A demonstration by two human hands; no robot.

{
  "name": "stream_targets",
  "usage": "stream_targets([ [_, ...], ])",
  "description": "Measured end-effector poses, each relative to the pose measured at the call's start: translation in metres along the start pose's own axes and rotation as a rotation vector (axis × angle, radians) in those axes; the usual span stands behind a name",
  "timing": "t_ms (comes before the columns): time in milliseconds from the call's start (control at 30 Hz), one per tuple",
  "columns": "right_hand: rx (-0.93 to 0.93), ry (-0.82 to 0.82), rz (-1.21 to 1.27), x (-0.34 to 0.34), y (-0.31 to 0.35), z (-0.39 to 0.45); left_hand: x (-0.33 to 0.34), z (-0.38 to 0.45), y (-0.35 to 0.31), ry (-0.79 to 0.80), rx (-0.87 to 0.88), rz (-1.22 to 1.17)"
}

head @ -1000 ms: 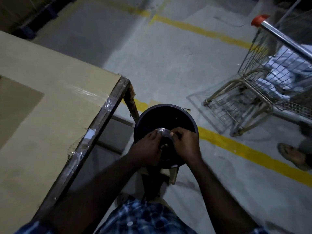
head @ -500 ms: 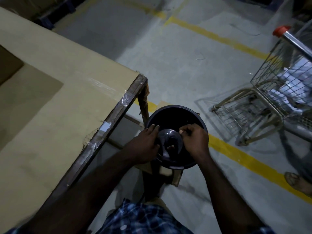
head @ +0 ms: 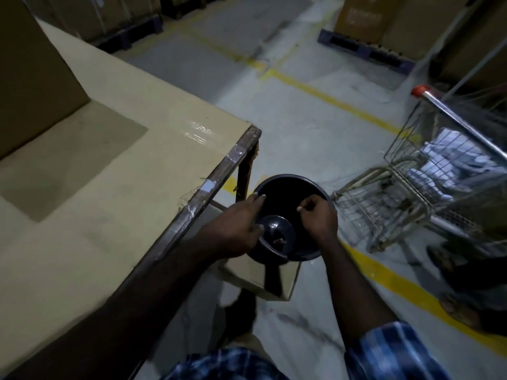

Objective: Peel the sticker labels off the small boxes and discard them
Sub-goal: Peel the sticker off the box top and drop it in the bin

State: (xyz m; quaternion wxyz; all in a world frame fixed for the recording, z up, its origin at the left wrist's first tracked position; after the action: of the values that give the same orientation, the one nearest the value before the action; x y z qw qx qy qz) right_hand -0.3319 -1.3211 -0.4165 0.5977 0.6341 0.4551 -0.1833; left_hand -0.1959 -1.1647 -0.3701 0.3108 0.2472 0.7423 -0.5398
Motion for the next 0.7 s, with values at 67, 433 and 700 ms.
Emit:
stream_targets([
  [67, 0.018, -0.032, 0.025, 0.0, 0.002, -0.007, -0.003, -0.001, -0.012, -0.011, 0.021, 0.028],
  [433, -0.078, -0.078, 0.201, -0.028, 0.023, -0.004, -0.002, 0.026, -0.042, -0.037, -0.008, 0.007],
  [700, -0.399, -0.022, 0.371, -0.037, 0.141, -0.03, -0.07, -0.006, -0.041, -0.369, -0.031, -0.022],
])
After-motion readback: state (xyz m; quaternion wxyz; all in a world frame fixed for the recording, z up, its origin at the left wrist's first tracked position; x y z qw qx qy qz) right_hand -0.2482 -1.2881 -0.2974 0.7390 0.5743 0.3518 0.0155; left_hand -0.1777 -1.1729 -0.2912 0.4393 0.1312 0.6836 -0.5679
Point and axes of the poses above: each hand's wrist, its own z-axis towards the middle knuckle, its own x-axis out of the palm, y = z × x, the point moved 3 cm from there along z, towards the middle knuckle, and after that the axes turned 1 degree about -z, right-handed, at the moved point
